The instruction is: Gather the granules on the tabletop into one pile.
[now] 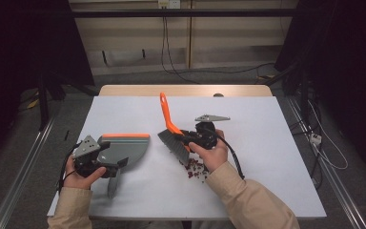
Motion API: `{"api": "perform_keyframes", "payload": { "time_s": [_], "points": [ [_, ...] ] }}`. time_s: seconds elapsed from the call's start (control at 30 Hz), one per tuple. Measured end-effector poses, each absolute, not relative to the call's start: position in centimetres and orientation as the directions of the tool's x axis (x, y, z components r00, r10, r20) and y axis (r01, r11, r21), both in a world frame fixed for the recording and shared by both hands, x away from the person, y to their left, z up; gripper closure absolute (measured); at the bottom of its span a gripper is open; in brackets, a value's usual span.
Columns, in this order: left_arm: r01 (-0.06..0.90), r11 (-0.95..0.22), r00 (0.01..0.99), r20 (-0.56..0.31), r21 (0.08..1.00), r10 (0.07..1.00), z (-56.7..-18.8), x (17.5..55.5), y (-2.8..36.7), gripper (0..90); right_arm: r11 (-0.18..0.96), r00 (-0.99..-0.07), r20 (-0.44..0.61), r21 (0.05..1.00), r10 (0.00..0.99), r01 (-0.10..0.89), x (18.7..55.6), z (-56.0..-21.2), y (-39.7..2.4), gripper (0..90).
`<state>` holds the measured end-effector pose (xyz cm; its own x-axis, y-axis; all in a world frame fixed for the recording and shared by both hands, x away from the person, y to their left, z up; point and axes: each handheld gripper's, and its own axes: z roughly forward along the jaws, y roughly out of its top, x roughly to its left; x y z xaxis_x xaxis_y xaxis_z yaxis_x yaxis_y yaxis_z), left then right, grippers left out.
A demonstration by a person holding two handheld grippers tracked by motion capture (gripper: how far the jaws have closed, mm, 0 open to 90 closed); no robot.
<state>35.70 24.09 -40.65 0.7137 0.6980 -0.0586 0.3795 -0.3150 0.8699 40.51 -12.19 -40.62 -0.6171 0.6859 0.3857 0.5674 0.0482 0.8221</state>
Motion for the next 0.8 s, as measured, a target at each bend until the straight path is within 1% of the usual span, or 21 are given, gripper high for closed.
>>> {"api": "perform_keyframes", "payload": {
  "time_s": [0.07,0.13,0.2,0.27,0.37,0.43,0.53,0.6,0.63,0.7,0.73,0.8],
  "points": [
    [0.380,-0.311,0.712,-0.061,0.871,0.700,-40.6,35.7,24.2,6.1,0.093,-0.656,0.333,0.846,0.677,0.525,41.3,-40.2,-12.3,71.4],
    [0.382,-0.308,0.710,-0.064,0.871,0.701,-40.6,35.7,24.3,6.1,0.173,-0.702,0.238,0.871,0.671,0.460,42.0,-40.0,-12.4,71.4],
    [0.385,-0.306,0.707,-0.065,0.871,0.704,-40.7,35.8,24.3,6.1,0.244,-0.735,0.171,0.874,0.656,0.421,42.9,-40.2,-12.5,71.4],
    [0.384,-0.307,0.707,-0.064,0.871,0.704,-40.7,35.8,24.4,6.1,0.292,-0.758,0.132,0.870,0.638,0.398,43.5,-40.6,-12.6,71.4],
    [0.386,-0.303,0.705,-0.067,0.872,0.706,-40.7,35.8,24.4,6.1,0.401,-0.801,0.002,0.865,0.598,0.302,44.3,-41.2,-12.6,71.4],
    [0.388,-0.304,0.703,-0.066,0.870,0.708,-40.7,35.8,24.4,6.1,0.428,-0.816,-0.032,0.863,0.577,0.269,44.9,-41.6,-12.6,71.4],
    [0.394,-0.300,0.698,-0.071,0.869,0.712,-40.8,35.9,24.6,6.1,0.482,-0.853,-0.118,0.860,0.509,0.169,45.6,-42.1,-12.6,71.4],
    [0.395,-0.299,0.696,-0.071,0.869,0.714,-40.9,35.9,24.7,6.1,0.510,-0.868,-0.149,0.850,0.475,0.133,45.8,-42.5,-12.3,71.4],
    [0.398,-0.298,0.694,-0.072,0.868,0.716,-40.9,35.9,24.7,6.1,0.530,-0.878,-0.175,0.842,0.446,0.101,45.7,-42.6,-12.1,71.4],
    [0.396,-0.299,0.694,-0.069,0.868,0.717,-40.9,36.0,24.8,6.1,0.557,-0.898,-0.180,0.827,0.402,0.083,45.3,-42.7,-11.6,71.5],
    [0.399,-0.297,0.692,-0.072,0.868,0.718,-41.0,36.0,24.8,6.1,0.580,-0.909,-0.202,0.813,0.366,0.053,44.8,-42.6,-11.2,71.6],
    [0.401,-0.298,0.691,-0.073,0.866,0.719,-41.0,35.9,24.9,6.1,0.612,-0.918,-0.219,0.791,0.332,0.032,44.2,-42.5,-10.9,71.6]
  ]
}}
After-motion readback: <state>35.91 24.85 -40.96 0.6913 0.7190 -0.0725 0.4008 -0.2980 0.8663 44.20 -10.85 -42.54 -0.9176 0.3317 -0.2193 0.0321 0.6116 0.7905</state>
